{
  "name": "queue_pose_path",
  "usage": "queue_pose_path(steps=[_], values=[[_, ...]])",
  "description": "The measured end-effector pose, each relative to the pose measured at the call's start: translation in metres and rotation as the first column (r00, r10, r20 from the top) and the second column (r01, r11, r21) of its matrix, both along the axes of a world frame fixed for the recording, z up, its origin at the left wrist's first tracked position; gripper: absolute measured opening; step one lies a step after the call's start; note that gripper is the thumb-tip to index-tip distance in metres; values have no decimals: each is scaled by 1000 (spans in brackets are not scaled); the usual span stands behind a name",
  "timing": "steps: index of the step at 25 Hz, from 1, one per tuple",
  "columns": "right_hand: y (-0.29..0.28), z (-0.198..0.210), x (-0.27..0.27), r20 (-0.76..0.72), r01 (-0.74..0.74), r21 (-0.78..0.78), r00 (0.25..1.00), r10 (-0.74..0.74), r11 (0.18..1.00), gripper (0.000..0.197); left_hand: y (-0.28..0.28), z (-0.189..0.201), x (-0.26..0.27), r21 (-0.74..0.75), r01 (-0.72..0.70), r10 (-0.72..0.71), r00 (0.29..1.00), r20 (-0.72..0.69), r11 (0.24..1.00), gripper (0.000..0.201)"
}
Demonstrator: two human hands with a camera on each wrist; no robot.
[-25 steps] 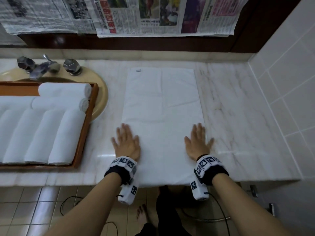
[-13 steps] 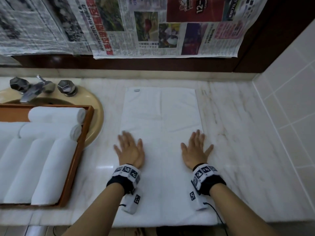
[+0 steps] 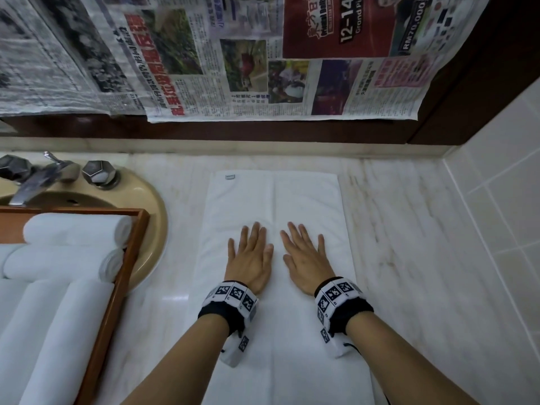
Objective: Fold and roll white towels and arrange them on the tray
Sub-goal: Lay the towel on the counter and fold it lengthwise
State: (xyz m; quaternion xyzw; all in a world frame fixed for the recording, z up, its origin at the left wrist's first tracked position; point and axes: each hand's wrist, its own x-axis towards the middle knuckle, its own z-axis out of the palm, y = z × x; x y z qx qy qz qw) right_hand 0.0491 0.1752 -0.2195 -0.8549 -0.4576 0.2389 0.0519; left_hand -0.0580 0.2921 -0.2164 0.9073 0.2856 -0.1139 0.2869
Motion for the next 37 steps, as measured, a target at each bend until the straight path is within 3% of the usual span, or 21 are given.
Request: queue_pose_path(steps=[12,17,22,26,37], values=[[67,2,75,75,-29,-58,997,33,998,58,62,-5,74,42,-47,47,999,-4,998,53],[80,9,90,107,-26,-125,993,40,992,65,79,-7,93,46,-80,84,992,-99,996,52],[96,12,97,87,27,-137,996,-15,990,60,77,-8,97,69,-84,94,985,-147,994,54],[84,-3,125,24,153,-169,988,-151,974,60,82,-11,94,58,-61,69,985,-160,996,53],[69,-12,141,6,164,-145,986,-165,976,62,147,-10,73,83,-159,174,961,-216,984,65]])
